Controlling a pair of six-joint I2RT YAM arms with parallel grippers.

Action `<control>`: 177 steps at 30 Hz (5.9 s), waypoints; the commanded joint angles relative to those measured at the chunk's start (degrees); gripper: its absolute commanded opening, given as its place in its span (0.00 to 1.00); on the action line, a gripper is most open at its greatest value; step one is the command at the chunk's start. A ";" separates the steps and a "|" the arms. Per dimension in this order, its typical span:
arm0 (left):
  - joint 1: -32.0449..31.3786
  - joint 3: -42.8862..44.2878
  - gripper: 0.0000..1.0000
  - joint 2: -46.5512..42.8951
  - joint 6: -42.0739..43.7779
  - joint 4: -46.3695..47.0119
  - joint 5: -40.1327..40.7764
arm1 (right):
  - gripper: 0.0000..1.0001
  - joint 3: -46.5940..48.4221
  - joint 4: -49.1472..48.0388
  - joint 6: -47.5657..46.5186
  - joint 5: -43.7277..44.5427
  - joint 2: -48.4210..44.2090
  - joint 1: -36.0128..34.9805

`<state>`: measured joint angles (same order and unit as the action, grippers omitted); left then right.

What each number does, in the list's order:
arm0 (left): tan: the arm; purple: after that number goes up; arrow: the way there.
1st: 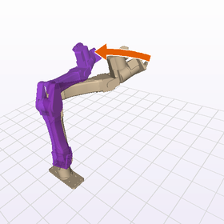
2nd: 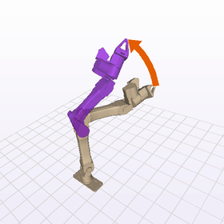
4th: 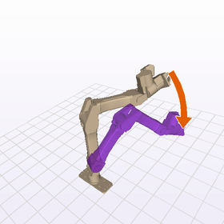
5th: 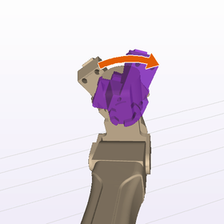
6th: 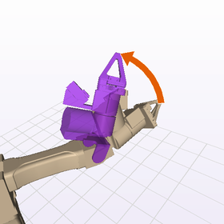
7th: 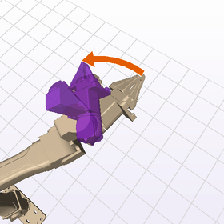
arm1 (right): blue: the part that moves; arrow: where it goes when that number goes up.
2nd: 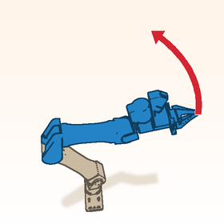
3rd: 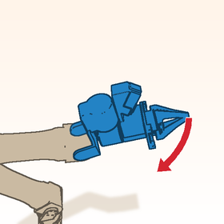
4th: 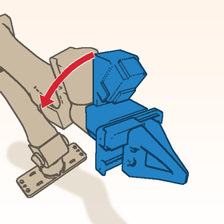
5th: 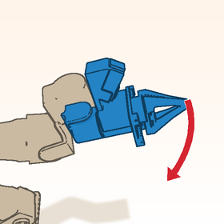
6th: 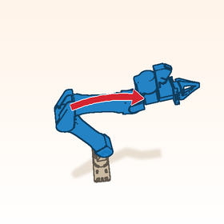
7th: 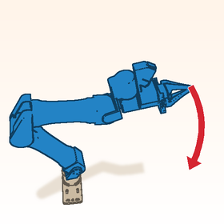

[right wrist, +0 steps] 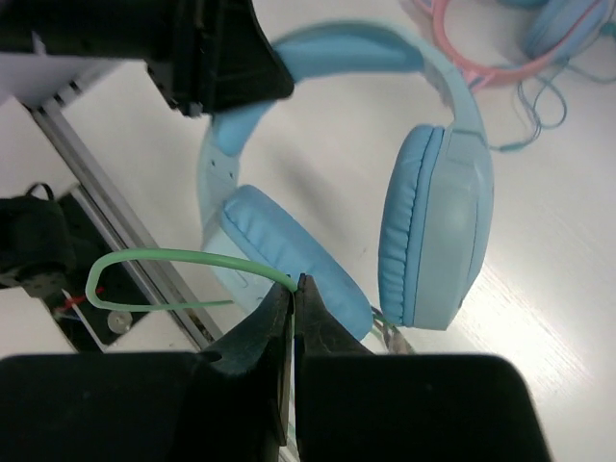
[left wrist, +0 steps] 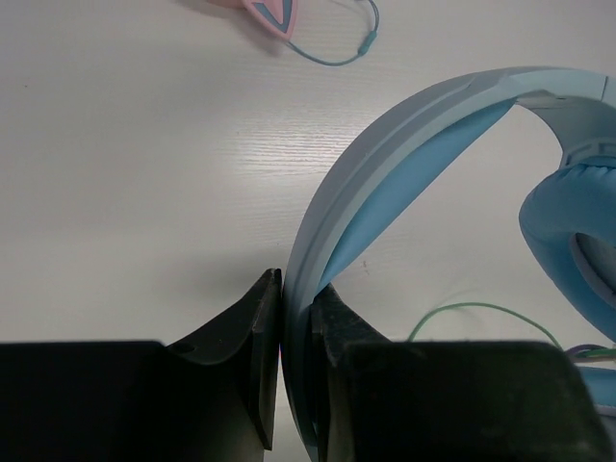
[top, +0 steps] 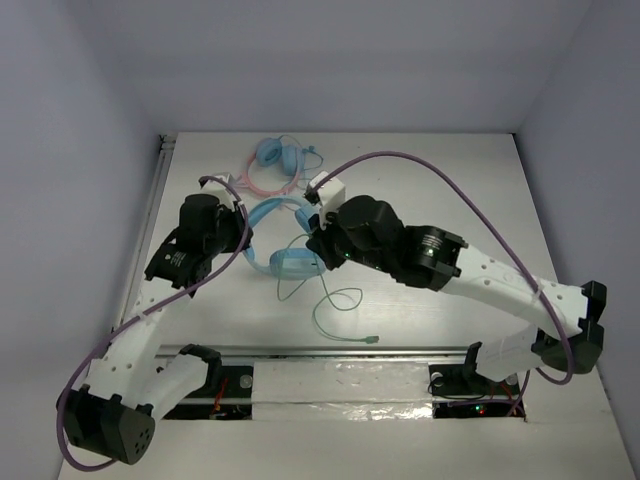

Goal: Wrap the headphones

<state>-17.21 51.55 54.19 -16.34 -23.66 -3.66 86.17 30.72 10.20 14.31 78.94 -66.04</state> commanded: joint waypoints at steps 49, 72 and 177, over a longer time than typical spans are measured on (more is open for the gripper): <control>-5.73 2.06 0.00 -1.29 1.22 8.28 -22.70 | 0.22 -10.05 -0.65 3.69 12.95 -7.74 9.26; -5.73 12.96 0.00 0.82 -5.19 10.21 -22.98 | 0.45 -46.61 -53.45 12.21 -16.93 -18.29 19.98; -21.45 -16.74 0.00 4.69 -21.82 24.12 36.10 | 0.00 -15.18 3.17 14.96 0.11 -2.91 -11.93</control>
<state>-36.05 34.15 61.91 -37.78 -0.99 30.48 65.19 23.66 32.01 12.53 76.40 -79.24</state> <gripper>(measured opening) 0.106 0.042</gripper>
